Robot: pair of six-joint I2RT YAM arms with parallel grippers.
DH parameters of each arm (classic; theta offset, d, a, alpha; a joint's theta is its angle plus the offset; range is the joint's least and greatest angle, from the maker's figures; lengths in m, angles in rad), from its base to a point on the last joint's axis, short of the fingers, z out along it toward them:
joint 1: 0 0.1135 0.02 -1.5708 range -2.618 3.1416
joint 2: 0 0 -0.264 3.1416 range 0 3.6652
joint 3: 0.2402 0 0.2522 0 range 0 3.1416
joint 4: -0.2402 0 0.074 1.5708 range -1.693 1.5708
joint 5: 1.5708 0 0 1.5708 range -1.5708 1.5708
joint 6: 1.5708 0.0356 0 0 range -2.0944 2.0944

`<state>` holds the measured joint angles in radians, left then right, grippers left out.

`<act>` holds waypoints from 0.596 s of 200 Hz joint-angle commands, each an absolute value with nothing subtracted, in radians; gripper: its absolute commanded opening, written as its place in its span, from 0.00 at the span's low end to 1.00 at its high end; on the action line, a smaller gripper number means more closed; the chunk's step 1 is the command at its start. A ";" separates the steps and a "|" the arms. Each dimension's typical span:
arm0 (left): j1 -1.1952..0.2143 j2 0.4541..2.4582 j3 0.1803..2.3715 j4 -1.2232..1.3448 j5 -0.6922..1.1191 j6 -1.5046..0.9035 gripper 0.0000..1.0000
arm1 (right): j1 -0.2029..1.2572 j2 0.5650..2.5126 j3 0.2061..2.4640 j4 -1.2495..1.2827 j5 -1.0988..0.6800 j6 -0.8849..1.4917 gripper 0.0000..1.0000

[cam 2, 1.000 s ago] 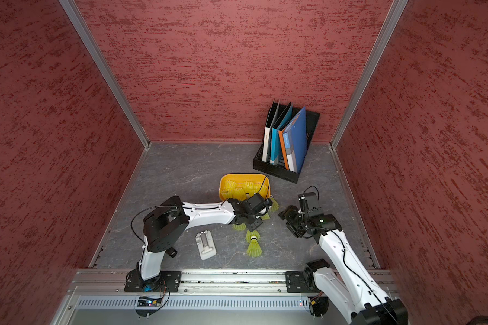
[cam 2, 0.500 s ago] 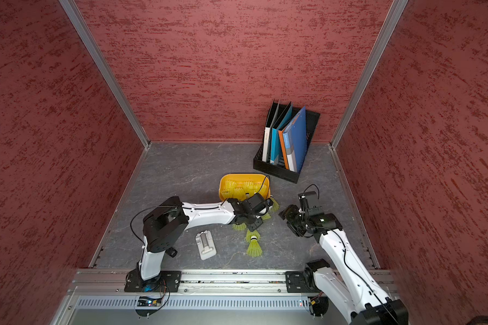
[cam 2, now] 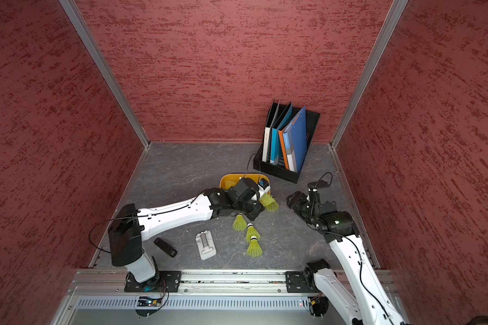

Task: Put the shuttlecocks into the storage box
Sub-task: Pick up the shuttlecock at the center of the board, then place the shuttlecock in the storage box.

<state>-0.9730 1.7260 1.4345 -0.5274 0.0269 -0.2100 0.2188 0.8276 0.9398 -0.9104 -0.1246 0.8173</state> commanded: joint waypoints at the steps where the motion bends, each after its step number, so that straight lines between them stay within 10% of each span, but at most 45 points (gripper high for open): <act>1: -0.862 1.722 1.505 -0.572 0.108 -0.377 0.02 | 0.213 0.876 0.975 -0.875 -0.101 0.745 0.62; 119: -0.704 2.038 1.745 -0.576 0.232 -0.585 0.01 | 0.227 1.279 1.032 -0.603 -0.328 0.652 0.62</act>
<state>-0.7113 2.0071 1.6932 -0.5877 0.2058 -0.5358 0.2211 1.1942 0.9833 -0.6777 -0.2447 0.7109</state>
